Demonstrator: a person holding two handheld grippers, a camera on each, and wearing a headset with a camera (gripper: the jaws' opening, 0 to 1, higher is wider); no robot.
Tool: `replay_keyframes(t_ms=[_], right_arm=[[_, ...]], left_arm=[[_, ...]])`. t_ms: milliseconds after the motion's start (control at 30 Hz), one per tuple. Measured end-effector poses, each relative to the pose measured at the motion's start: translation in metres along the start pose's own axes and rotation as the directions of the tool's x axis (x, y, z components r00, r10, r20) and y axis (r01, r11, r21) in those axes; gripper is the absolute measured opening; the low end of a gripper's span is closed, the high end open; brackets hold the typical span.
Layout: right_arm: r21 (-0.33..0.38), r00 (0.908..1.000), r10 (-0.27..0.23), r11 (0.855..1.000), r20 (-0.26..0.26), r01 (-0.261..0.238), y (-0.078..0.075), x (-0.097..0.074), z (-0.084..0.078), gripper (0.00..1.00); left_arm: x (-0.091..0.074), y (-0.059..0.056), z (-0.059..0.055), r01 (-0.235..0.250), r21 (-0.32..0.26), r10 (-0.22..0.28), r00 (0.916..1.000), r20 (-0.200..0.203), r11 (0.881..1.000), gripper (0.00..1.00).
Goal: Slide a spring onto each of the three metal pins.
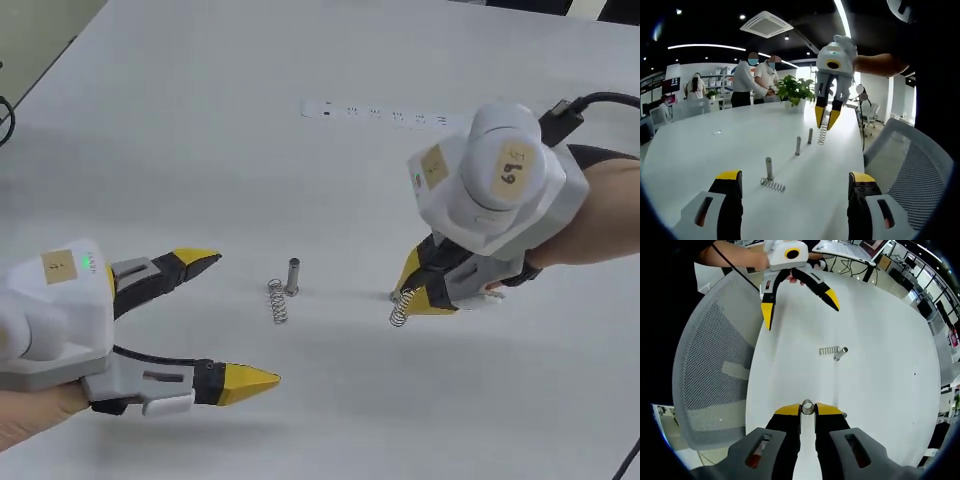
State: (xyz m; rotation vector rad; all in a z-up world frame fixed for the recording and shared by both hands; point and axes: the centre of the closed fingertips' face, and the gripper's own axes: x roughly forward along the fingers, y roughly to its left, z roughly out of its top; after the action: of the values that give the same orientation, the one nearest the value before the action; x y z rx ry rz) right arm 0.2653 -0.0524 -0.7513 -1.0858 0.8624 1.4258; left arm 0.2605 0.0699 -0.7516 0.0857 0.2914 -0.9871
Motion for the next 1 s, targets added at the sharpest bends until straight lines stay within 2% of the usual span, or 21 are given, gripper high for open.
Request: replay_keyframes(t_ms=[167, 300, 633, 1000], right_arm=[[0.013, 0.9997, 0.015, 1.0, -0.017, -0.014, 0.009, 0.015, -0.015, 0.07], [0.019, 0.9996, 0.013, 1.0, -0.027, -0.013, 0.008, 0.017, -0.024, 0.07], [0.058, 0.9989, -0.042, 0.997, -0.02, 0.043, -0.011, 0.003, -0.033, 0.07], [0.059, 0.9969, -0.077, 0.995, -0.017, 0.078, -0.026, -0.012, -0.029, 0.07]], left_arm=[[-0.001, 0.002, 0.0, -0.003, -0.006, 0.003, 1.0, 0.002, 1.0, 0.84], [0.0, 0.002, -0.001, -0.002, -0.007, 0.002, 1.0, -0.002, 1.0, 0.84], [0.0, 0.001, -0.004, -0.004, -0.017, 0.004, 1.0, -0.001, 1.0, 0.83], [0.001, -0.004, -0.008, 0.012, -0.026, -0.012, 0.9999, -0.01, 1.0, 0.84]])
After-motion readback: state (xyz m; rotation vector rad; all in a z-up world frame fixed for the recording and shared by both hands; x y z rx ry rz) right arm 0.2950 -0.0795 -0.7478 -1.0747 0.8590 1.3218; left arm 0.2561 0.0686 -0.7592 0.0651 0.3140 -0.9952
